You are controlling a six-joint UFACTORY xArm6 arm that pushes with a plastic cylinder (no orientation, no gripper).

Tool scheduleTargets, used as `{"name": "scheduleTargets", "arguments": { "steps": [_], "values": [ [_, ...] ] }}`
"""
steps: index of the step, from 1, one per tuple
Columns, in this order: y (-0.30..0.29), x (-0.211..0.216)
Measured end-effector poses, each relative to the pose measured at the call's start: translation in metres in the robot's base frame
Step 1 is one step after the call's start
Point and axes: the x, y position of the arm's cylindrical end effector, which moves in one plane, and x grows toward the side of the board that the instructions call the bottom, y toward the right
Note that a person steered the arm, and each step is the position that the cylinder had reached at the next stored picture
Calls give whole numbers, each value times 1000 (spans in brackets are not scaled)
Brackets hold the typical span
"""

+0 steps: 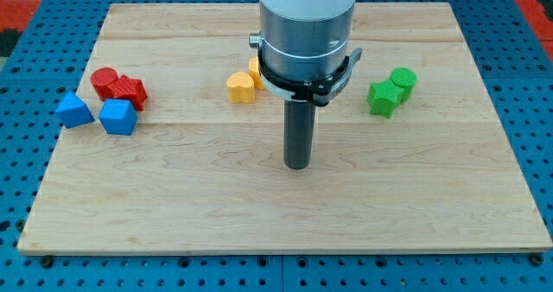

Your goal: Place your hand below the yellow heart

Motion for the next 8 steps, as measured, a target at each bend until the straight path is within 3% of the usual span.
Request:
{"name": "scheduleTargets", "arguments": {
  "steps": [4, 7, 8],
  "values": [
    [-10, -1],
    [-81, -52],
    [-104, -95]
  ]
}}
